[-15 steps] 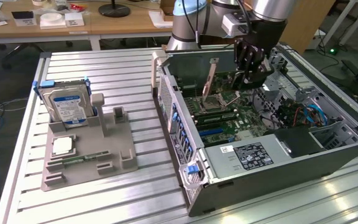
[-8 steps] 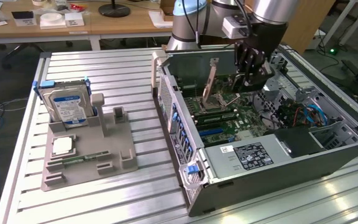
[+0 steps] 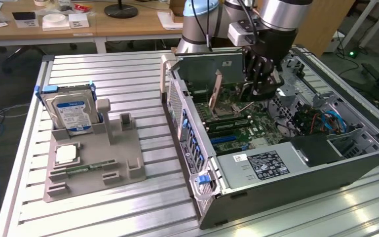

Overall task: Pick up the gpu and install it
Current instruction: 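Insert the gpu into the slot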

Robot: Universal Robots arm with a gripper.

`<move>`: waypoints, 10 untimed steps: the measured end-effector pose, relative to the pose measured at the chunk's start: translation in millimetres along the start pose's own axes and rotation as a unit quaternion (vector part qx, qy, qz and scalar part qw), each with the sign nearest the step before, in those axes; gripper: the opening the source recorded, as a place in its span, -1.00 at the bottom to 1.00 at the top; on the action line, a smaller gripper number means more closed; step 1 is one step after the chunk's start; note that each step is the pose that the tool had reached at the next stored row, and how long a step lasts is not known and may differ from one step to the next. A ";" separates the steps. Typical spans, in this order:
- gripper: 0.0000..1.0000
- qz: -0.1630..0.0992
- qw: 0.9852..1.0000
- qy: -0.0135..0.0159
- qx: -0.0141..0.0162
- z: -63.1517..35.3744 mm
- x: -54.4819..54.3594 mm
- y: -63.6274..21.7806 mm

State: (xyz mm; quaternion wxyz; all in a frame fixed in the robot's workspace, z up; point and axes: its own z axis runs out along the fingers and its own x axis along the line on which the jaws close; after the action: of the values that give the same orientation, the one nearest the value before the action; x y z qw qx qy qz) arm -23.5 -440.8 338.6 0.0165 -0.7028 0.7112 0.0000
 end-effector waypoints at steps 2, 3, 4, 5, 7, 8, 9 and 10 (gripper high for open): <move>-0.44 0.000 1.000 0.000 0.000 0.4 3.4 -0.1; -0.44 0.000 1.000 0.000 0.000 0.7 5.4 -0.1; -0.44 0.000 1.000 0.000 0.000 1.1 7.0 -0.1; -0.44 0.000 1.000 0.000 0.000 1.6 8.2 -0.1; -0.44 0.000 1.000 0.000 0.000 3.4 9.7 0.6; -0.44 0.000 1.000 0.000 0.000 4.4 10.0 1.8; -0.44 0.000 1.000 0.000 0.000 5.3 10.2 3.5; -0.44 0.000 1.000 0.001 0.000 6.4 10.3 5.8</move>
State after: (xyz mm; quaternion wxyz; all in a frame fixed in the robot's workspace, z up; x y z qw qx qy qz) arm -29.2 -450.9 331.8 0.0158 -0.7028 0.7112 -0.0003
